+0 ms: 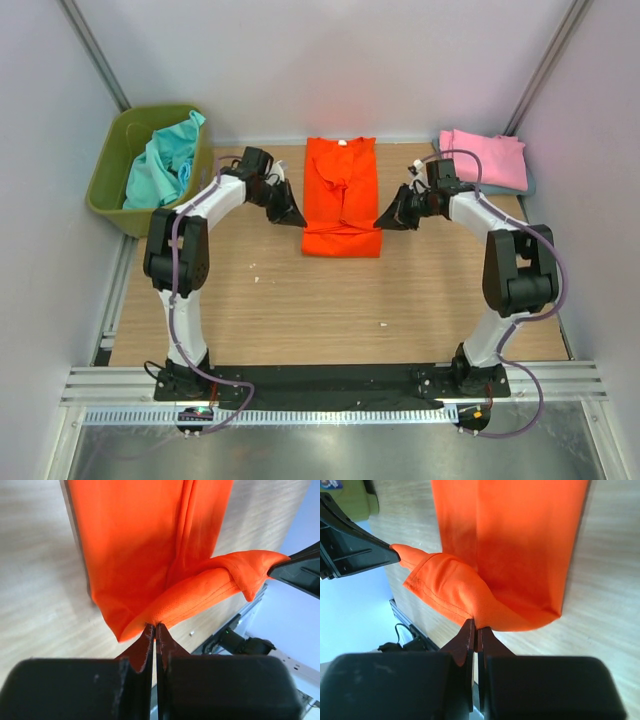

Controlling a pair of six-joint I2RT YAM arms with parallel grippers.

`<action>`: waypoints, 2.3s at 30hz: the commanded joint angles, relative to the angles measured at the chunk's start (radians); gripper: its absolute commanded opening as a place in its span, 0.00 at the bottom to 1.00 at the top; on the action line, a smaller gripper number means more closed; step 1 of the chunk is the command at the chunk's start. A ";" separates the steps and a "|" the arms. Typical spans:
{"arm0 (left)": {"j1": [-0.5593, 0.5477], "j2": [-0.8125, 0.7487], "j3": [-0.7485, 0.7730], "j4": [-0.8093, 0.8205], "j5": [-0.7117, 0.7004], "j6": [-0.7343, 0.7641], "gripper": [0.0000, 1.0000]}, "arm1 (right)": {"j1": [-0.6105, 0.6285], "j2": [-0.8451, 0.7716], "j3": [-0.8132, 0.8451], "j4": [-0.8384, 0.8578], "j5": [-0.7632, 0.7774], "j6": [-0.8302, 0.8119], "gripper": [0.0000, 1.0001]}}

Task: Fold and stack the t-shirts
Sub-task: Fold the tshirt

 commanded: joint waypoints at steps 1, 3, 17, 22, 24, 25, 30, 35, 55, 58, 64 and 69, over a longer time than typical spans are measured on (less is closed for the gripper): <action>0.005 0.053 0.097 0.012 -0.001 0.051 0.00 | -0.009 0.054 0.086 0.046 0.009 -0.033 0.02; 0.013 0.093 0.143 0.018 -0.001 0.054 0.00 | -0.013 0.087 0.129 0.055 0.009 -0.036 0.01; 0.053 0.359 0.609 0.010 -0.266 0.143 0.68 | -0.020 0.400 0.543 0.098 0.100 -0.106 0.52; 0.056 0.246 0.509 -0.091 -0.290 0.184 0.90 | -0.043 0.316 0.474 0.006 0.095 -0.143 0.66; 0.062 0.198 0.424 -0.100 -0.198 0.161 0.89 | -0.051 0.253 0.398 -0.008 0.075 -0.131 0.66; 0.062 0.167 0.386 -0.096 -0.170 0.134 0.88 | -0.054 0.231 0.316 -0.014 0.049 -0.123 0.66; 0.062 0.132 0.153 -0.024 0.053 0.060 0.79 | -0.054 0.147 0.105 0.007 0.014 -0.090 0.65; 0.062 0.145 0.065 0.021 0.094 0.005 0.80 | -0.055 0.154 0.027 0.039 -0.006 -0.053 0.65; 0.047 0.237 0.044 0.085 0.111 -0.060 0.69 | -0.046 0.246 0.025 0.082 -0.020 -0.010 0.58; 0.042 0.256 0.048 0.096 0.126 -0.064 0.64 | -0.039 0.254 0.030 0.085 -0.022 -0.008 0.57; 0.033 0.265 0.033 0.107 0.129 -0.075 0.61 | -0.028 0.280 0.039 0.113 -0.028 0.010 0.52; 0.031 0.265 0.024 0.115 0.132 -0.080 0.56 | -0.019 0.297 0.050 0.130 -0.043 0.022 0.47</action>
